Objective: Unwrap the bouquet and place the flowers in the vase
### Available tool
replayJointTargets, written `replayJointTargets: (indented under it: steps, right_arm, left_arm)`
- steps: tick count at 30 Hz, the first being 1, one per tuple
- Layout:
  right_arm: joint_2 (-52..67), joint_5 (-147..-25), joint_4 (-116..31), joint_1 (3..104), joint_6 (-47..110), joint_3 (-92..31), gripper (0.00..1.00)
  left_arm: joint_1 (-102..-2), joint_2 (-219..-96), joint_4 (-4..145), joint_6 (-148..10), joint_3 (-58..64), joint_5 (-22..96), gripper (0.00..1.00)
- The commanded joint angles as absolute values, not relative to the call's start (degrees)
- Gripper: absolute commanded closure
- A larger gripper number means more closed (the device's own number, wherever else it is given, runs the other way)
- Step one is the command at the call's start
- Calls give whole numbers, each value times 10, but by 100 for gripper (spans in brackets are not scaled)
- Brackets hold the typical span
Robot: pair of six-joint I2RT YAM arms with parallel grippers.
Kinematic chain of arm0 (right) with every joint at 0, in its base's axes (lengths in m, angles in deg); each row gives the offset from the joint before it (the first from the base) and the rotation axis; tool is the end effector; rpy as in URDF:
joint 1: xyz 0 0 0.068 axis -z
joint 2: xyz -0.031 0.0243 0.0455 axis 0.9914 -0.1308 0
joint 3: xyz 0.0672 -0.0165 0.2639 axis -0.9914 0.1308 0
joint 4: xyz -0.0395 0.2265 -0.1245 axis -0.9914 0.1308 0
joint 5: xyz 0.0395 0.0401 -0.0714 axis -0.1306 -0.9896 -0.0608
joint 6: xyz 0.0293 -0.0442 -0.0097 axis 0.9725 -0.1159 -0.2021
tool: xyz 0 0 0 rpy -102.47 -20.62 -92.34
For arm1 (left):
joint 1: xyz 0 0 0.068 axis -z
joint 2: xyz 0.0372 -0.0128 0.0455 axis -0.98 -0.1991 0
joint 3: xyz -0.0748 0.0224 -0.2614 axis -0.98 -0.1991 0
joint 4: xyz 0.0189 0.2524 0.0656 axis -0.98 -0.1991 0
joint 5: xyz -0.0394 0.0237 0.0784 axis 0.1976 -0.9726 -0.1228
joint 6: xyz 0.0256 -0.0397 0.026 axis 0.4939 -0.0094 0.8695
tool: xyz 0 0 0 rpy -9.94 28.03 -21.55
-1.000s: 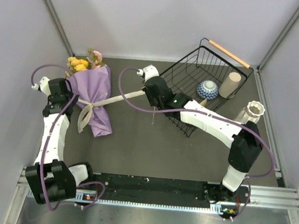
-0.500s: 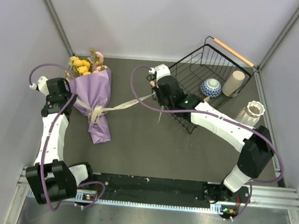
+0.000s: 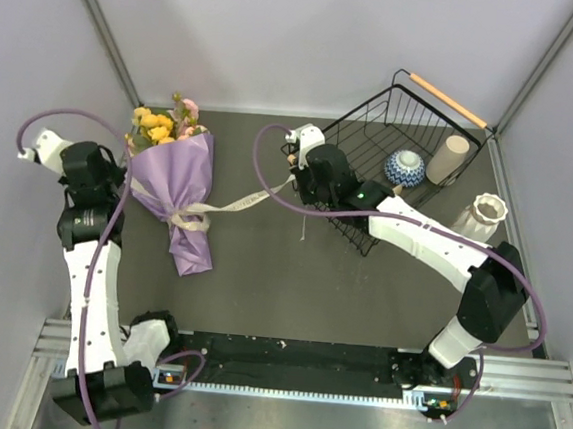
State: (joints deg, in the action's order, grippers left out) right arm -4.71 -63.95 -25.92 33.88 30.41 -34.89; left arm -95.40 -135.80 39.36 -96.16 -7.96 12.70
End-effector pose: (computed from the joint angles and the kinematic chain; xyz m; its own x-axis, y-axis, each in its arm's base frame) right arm 0.2578 0.2792 0.3249 -0.3919 -0.2972 -0.8707 -0.5485 0.8353 -0.0382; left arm 0.1886 0.0675 0.3781 0.0540 -0.6089 -0.7914 -0.6297 0.5943 -0.5002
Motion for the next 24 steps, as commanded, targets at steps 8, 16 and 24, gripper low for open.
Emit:
replayJointTargets:
  steps: [8, 16, 24]
  right_arm:
    - [-35, -677, -299, 334, 311, -344, 100]
    - [-21, -681, -307, 320, 303, -344, 100]
    - [-23, -707, -316, 305, 303, -343, 100]
  left_arm:
    - [-957, -1321, 365, -938, 86, 31, 100]
    - [-956, -1293, 353, -915, 86, -13, 100]
    - [-916, -1237, 430, -781, -64, -250, 59]
